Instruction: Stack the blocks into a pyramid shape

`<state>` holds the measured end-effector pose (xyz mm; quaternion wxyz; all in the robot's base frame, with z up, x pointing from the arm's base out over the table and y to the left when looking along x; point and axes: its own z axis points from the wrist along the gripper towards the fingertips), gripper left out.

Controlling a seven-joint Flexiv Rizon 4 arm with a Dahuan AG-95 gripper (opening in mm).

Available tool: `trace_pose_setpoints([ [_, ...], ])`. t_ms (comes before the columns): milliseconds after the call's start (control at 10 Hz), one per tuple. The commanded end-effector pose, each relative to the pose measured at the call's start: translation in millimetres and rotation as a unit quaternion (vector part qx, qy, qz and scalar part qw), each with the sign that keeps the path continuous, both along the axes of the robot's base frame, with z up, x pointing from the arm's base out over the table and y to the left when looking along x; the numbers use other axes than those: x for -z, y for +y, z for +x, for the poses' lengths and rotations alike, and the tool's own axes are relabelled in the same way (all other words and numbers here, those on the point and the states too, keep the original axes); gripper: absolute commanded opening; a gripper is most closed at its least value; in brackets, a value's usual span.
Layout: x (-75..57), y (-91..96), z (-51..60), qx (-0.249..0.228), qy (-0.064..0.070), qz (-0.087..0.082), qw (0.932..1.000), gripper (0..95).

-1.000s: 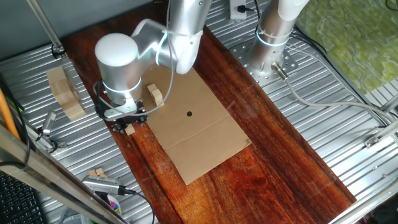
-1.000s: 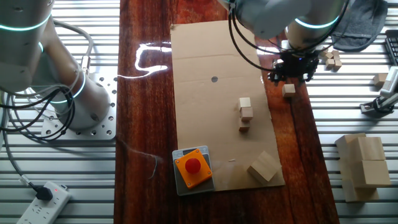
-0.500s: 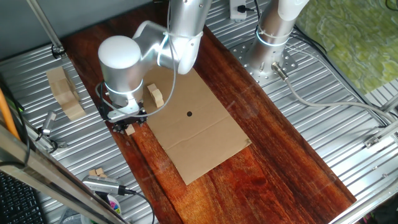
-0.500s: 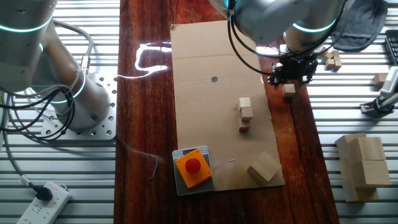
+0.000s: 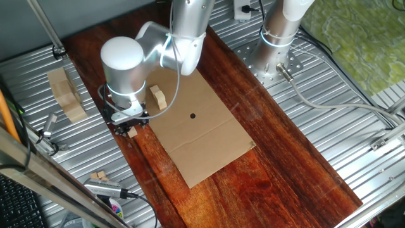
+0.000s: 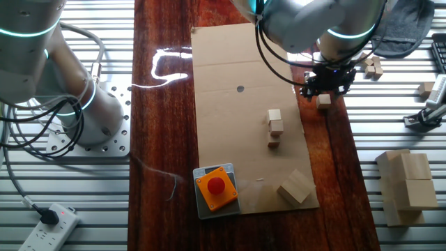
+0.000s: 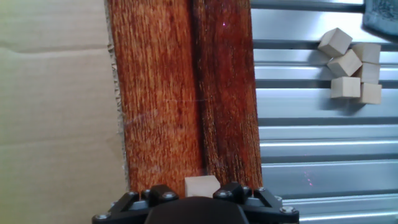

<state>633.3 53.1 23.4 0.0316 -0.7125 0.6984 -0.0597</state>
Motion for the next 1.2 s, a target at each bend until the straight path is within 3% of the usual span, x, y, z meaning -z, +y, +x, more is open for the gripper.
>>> trace_pose_setpoints([
  [100, 0.2, -0.3, -0.2, -0.006, -0.005, -0.001, 1.0000, 38.0],
  [200, 0.6, -0.5, -0.3, -0.008, -0.008, -0.002, 0.9999, 19.0],
  [600, 2.7, -1.5, -0.5, -0.012, -0.017, -0.001, 0.9998, 19.0],
  [700, 2.1, -1.7, -0.6, -0.011, -0.017, -0.003, 0.9998, 0.0],
  [1100, -2.6, -9.4, -1.9, -0.009, -0.016, 0.000, 0.9998, 0.0],
  [1200, -9.8, -17.0, -4.0, -0.003, -0.011, 0.008, 0.9999, 0.0],
])
